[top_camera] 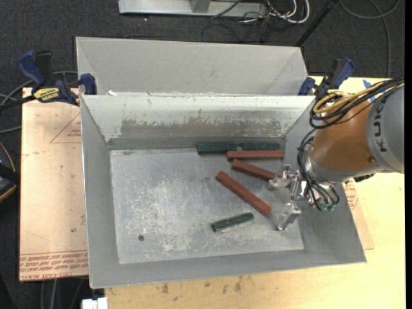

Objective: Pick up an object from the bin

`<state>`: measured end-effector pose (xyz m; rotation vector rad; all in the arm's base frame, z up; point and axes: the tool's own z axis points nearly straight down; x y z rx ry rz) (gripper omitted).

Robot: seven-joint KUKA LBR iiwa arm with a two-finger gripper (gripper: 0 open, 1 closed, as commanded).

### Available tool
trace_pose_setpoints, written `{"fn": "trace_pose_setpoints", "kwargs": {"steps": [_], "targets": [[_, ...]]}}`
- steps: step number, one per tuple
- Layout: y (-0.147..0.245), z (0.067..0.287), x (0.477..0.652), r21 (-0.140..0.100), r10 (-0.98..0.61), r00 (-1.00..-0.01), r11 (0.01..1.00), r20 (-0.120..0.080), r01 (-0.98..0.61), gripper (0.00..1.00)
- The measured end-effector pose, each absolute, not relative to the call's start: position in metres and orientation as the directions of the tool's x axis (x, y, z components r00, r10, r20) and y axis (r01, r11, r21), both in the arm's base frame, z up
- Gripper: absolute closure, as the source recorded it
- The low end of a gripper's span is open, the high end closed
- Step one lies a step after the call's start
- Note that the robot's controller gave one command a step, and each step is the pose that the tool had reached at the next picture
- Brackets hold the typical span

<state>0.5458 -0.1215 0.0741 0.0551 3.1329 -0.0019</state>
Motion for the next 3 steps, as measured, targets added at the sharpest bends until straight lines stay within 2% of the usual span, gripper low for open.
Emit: {"fn": "trace_pose_setpoints", "kwargs": {"steps": [1, 2, 3], "targets": [[-0.064, 0.079, 0.550, 0.000, 0.098, -0.995, 0.995, -0.015, 0.098, 1.00], [-0.064, 0.079, 0.550, 0.000, 0.098, -0.995, 0.995, -0.015, 0.098, 1.00], [-0.052, 0.217, 0.543, 0.000, 0.037, -0.999, 0.999, -0.005, 0.037, 1.00]]}}
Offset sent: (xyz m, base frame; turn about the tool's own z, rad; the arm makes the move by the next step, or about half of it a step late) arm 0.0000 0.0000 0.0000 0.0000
